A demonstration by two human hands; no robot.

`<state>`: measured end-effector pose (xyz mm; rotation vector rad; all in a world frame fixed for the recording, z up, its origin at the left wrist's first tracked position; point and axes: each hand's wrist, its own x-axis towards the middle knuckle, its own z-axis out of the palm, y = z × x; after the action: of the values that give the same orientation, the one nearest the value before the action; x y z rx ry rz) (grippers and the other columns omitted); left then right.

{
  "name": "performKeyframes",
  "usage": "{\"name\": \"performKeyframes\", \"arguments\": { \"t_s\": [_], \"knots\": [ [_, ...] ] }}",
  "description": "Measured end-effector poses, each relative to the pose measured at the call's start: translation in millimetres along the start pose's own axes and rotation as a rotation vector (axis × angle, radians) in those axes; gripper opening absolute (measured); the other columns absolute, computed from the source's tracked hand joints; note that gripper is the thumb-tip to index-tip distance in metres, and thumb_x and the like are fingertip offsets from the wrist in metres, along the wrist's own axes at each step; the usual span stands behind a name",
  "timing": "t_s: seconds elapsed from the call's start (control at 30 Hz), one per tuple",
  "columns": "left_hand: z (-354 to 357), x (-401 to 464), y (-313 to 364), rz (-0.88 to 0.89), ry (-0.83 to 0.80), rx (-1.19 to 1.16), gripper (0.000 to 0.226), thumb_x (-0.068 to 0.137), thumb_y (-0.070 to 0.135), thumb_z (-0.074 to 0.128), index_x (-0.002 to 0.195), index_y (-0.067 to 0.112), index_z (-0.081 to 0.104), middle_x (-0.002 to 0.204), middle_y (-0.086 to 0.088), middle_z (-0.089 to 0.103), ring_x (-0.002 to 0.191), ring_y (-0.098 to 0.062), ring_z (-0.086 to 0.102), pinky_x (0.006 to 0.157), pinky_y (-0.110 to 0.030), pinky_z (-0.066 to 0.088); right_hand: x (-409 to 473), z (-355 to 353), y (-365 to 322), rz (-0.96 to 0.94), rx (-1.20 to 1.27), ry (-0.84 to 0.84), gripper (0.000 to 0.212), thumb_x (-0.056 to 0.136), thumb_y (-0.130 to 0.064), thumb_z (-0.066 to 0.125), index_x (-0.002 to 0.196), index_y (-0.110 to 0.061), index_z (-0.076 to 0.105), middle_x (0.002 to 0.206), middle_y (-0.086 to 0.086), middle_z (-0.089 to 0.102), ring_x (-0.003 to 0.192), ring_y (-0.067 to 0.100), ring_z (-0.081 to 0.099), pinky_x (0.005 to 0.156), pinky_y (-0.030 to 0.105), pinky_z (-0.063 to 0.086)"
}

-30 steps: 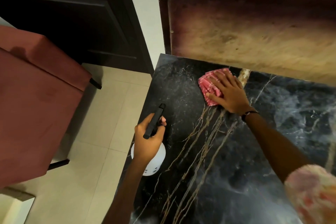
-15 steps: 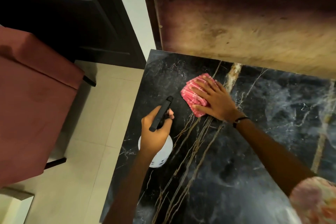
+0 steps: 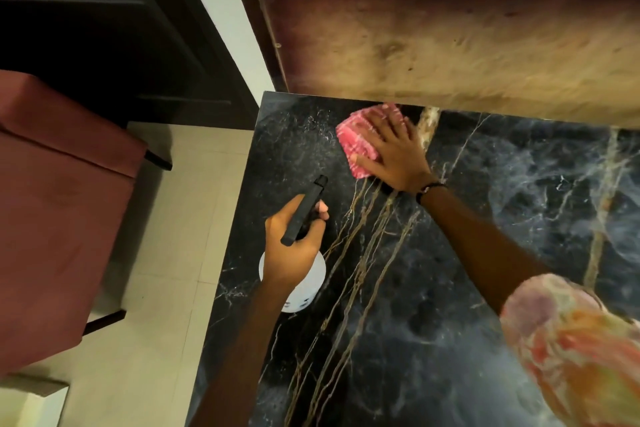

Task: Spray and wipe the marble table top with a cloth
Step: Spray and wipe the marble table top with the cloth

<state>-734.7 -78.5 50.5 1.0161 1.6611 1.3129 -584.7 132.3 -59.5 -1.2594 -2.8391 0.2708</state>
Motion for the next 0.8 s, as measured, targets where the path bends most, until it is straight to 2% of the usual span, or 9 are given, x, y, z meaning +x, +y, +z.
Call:
{"name": "performKeyframes", "arguments": {
  "t_s": [0.07, 0.17, 0.33, 0.4, 0.47, 0.57, 0.63, 0.73, 0.8],
  "knots": [
    [3.1, 0.9, -0.9, 0.017, -0.008, 0.015, 0.014, 0.080, 0.000, 0.054, 0.086, 0.007, 0.064, 0.078, 0.003, 0.067, 0.081, -0.008, 0.064, 0.081, -0.017, 0.050, -33.7, 4.3, 3.9, -0.108, -0.026, -0.009, 0.072, 0.090, -0.069, 0.028, 0.150, -0.029, 0.027, 0.159, 0.005, 0.022, 0.148, 0.031, 0.010, 0.116, 0.058, 0.014],
    [6.9, 1.9, -2.8, 0.012, -0.008, 0.015, 0.013, 0.080, 0.000, 0.054, 0.086, 0.006, 0.064, 0.077, 0.003, 0.067, 0.075, -0.005, 0.064, 0.073, -0.013, 0.049, -87.1, -1.8, 31.8, -0.122, -0.016, 0.011, 0.072, 0.091, -0.070, 0.026, 0.151, -0.029, 0.027, 0.159, 0.004, 0.023, 0.148, 0.028, 0.010, 0.118, 0.054, 0.014],
    [12.4, -3.1, -2.1, 0.031, -0.057, 0.030, 0.016, 0.080, -0.002, 0.053, 0.087, 0.007, 0.064, 0.075, -0.001, 0.065, 0.076, -0.007, 0.063, 0.074, -0.013, 0.050, -76.4, -20.6, 77.6, 0.197, 0.014, 0.020, 0.085, 0.087, -0.078, 0.008, 0.150, -0.025, 0.028, 0.157, 0.008, 0.027, 0.147, 0.033, 0.013, 0.116, 0.056, 0.015],
    [13.3, -6.1, -2.9, 0.030, -0.063, 0.025, 0.018, 0.080, -0.002, 0.052, 0.087, 0.010, 0.064, 0.077, -0.004, 0.065, 0.078, -0.007, 0.063, 0.076, -0.013, 0.050, -47.5, -21.4, 66.5, 0.346, 0.051, 0.021, 0.088, 0.084, -0.079, 0.007, 0.150, -0.026, 0.028, 0.158, 0.007, 0.023, 0.147, 0.034, 0.010, 0.114, 0.057, 0.013],
    [13.7, -10.7, -3.9, 0.014, -0.064, 0.017, 0.018, 0.080, -0.001, 0.052, 0.087, 0.011, 0.064, 0.077, -0.003, 0.066, 0.079, -0.007, 0.064, 0.077, -0.014, 0.050, -27.5, -18.9, 45.5, 0.404, 0.088, -0.002, 0.087, 0.081, -0.077, 0.009, 0.151, -0.028, 0.025, 0.160, 0.007, 0.018, 0.147, 0.035, 0.006, 0.114, 0.060, 0.008],
    [14.6, -18.6, -5.8, -0.006, -0.069, 0.007, 0.017, 0.079, 0.000, 0.053, 0.085, 0.012, 0.064, 0.077, 0.003, 0.067, 0.078, -0.007, 0.064, 0.076, -0.015, 0.050, -28.7, -8.8, 9.9, 0.257, 0.069, -0.012, 0.085, 0.084, -0.076, 0.006, 0.151, -0.028, 0.025, 0.159, 0.007, 0.020, 0.147, 0.035, 0.012, 0.114, 0.062, 0.010],
    [15.6, -23.9, -5.6, -0.004, -0.065, 0.008, 0.019, 0.079, 0.001, 0.053, 0.083, 0.015, 0.064, 0.078, 0.007, 0.068, 0.078, -0.006, 0.064, 0.077, -0.014, 0.050, -53.0, -1.1, -13.6, 0.146, 0.052, -0.016, 0.079, 0.088, -0.072, 0.012, 0.150, -0.027, 0.029, 0.158, 0.007, 0.024, 0.146, 0.034, 0.015, 0.114, 0.062, 0.015],
    [15.8, -30.8, -5.3, -0.006, -0.072, 0.017, 0.017, 0.079, 0.002, 0.053, 0.083, 0.015, 0.063, 0.079, 0.011, 0.067, 0.073, -0.004, 0.063, 0.070, -0.012, 0.049, -111.2, 10.8, -33.0, 0.019, 0.017, -0.021, 0.070, 0.092, -0.068, 0.026, 0.150, -0.029, 0.028, 0.158, 0.006, 0.024, 0.147, 0.032, 0.012, 0.116, 0.058, 0.013],
    [14.2, -36.0, -5.5, -0.001, -0.075, 0.033, 0.016, 0.080, 0.001, 0.053, 0.084, 0.012, 0.064, 0.078, 0.013, 0.067, 0.068, -0.002, 0.062, 0.064, -0.010, 0.047, -151.9, 12.1, -24.3, -0.020, -0.025, -0.029, 0.070, 0.092, -0.069, 0.026, 0.152, -0.031, 0.022, 0.160, 0.003, 0.019, 0.148, 0.029, 0.007, 0.118, 0.055, 0.011]
  ]
}}
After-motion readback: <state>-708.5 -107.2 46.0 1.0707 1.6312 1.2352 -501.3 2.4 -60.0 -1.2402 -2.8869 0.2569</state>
